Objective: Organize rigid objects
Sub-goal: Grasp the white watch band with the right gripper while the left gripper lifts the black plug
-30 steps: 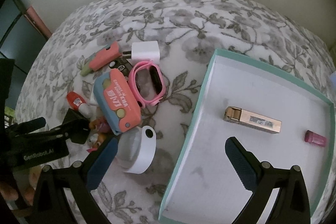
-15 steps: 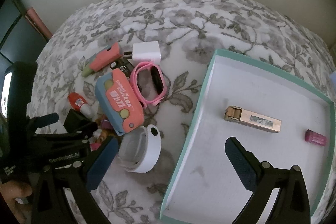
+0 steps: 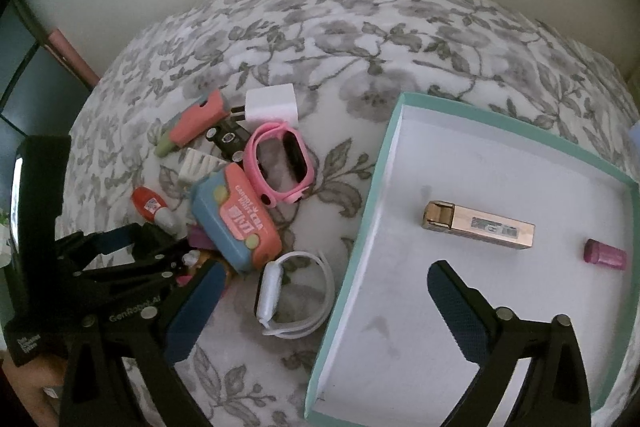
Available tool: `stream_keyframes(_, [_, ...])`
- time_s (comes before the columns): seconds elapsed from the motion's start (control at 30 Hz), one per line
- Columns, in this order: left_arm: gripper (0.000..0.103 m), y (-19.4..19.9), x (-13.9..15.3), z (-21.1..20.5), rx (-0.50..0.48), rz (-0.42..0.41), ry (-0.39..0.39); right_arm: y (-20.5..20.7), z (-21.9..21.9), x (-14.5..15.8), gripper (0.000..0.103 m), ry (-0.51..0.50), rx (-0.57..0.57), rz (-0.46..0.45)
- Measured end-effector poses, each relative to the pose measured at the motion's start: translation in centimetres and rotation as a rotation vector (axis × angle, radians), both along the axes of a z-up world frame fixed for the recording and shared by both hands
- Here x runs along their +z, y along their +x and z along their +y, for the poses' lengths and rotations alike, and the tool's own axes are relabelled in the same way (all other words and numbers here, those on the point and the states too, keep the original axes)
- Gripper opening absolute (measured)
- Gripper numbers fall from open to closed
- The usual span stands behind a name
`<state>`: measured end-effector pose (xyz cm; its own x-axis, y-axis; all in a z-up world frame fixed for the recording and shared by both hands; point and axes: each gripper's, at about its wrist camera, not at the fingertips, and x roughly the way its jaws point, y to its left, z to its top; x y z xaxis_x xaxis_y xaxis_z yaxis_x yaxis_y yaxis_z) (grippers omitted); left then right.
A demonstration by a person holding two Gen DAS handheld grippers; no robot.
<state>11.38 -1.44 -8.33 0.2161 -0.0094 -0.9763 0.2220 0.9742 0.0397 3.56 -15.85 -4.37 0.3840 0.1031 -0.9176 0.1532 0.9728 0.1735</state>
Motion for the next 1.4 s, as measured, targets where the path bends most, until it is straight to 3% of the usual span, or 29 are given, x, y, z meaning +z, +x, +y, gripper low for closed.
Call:
stream_keyframes(0.3, [0.073, 0.2, 1.1, 4.3, 0.162, -0.019, -0.03, 0.0, 1.1, 0.0, 0.079, 0.008, 0.062, -0.002])
stream_keyframes(0.43, [0.073, 0.3, 2.1, 5.1, 0.183, -0.043, -0.046, 0.0, 2.0, -0.1, 0.071, 0.007, 0.109, -0.001])
stream_keyframes(0.47, [0.055, 0.2, 2.5, 5.4, 0.182, -0.048, -0.045, 0.0, 2.2, -0.3, 0.068, 0.003, 0.119, 0.003])
stream_keyframes(0.53, [0.044, 0.4, 2.8, 5.4, 0.186, -0.05, -0.057, 0.0, 2.7, -0.5, 0.065, -0.036, 0.137, 0.006])
stream_keyframes(0.73, [0.044, 0.2, 1.3, 5.0, 0.182, -0.007, -0.066, -0.1, 2.3, -0.2, 0.054, -0.058, 0.129, 0.012])
stream_keyframes(0.93, [0.045, -0.1, 2.3, 5.9, 0.19, -0.01, -0.117, -0.1, 3.1, 0.6, 0.048, -0.036, 0.167, -0.003])
stream_keyframes(1.2, [0.058, -0.5, 1.7, 6.5, 0.208, 0.035, -0.125, 0.0, 4.5, -1.2, 0.04, -0.064, 0.217, 0.052])
stream_keyframes(1.4, [0.06, -1.0, 0.6, 6.3, 0.207, 0.086, -0.155, 0.0, 4.7, -2.6, 0.032, -0.078, 0.225, 0.082])
